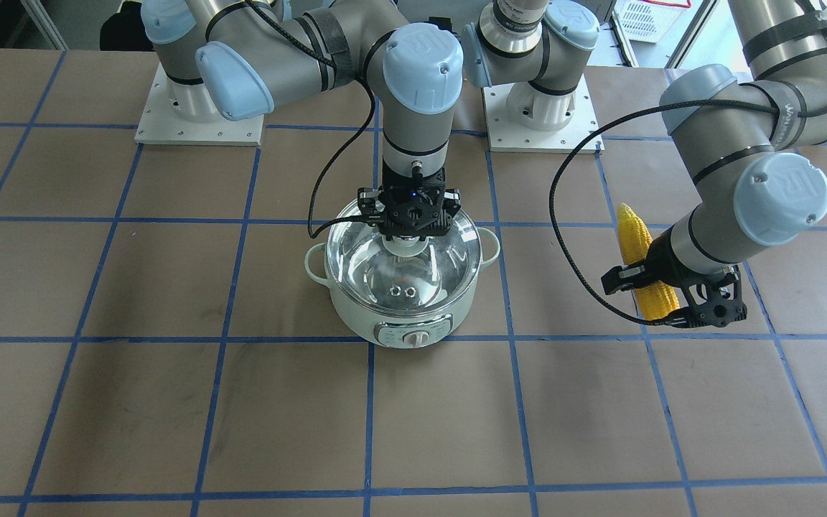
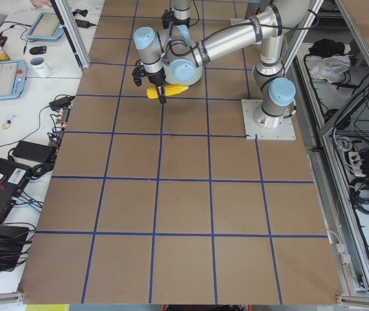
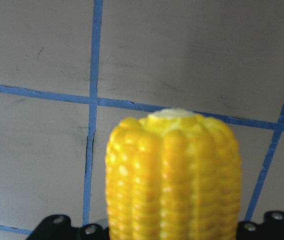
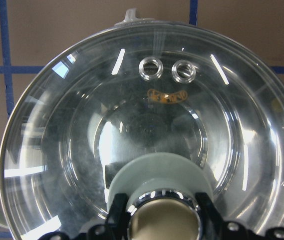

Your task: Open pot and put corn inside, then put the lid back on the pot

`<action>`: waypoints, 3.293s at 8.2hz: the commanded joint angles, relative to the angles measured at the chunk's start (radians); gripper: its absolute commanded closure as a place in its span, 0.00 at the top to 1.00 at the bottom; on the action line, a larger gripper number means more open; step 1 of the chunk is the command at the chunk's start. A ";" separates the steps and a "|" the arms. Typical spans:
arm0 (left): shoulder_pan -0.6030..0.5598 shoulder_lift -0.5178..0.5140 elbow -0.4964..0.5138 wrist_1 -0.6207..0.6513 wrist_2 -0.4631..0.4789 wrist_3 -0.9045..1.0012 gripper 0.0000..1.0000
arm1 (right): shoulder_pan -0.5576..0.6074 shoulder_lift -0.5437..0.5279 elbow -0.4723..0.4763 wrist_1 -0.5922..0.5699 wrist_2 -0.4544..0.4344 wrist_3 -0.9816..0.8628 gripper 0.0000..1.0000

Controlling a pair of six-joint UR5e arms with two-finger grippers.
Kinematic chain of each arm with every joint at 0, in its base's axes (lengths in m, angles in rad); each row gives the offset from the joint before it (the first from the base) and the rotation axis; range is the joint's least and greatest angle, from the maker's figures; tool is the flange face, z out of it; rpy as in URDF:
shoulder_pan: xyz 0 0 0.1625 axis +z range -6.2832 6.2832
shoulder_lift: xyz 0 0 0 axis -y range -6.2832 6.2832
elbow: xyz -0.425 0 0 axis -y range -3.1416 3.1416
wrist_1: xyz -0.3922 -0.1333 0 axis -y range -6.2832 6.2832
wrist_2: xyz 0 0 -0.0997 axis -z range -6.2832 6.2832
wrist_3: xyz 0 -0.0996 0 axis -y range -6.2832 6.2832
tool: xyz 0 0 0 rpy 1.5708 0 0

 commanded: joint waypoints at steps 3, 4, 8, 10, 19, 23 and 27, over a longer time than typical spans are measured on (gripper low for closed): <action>-0.104 0.054 0.017 0.007 -0.001 -0.099 0.00 | -0.055 -0.056 -0.070 0.071 0.001 -0.037 0.22; -0.147 0.077 0.016 0.005 0.000 -0.141 0.00 | -0.125 -0.091 -0.071 0.108 -0.001 -0.121 0.19; -0.342 0.088 0.014 0.014 -0.056 -0.360 0.00 | -0.447 -0.194 -0.071 0.263 -0.001 -0.484 0.16; -0.468 0.076 0.009 0.030 -0.056 -0.432 0.00 | -0.518 -0.212 -0.071 0.268 -0.011 -0.542 0.14; -0.576 -0.113 -0.003 0.171 -0.110 -0.428 0.32 | -0.609 -0.209 -0.059 0.269 -0.002 -0.663 0.11; -0.576 -0.076 0.003 0.169 -0.092 -0.440 1.00 | -0.616 -0.213 -0.059 0.275 -0.002 -0.664 0.11; -0.550 -0.015 0.023 0.110 -0.092 -0.343 1.00 | -0.613 -0.211 -0.059 0.271 -0.031 -0.648 0.10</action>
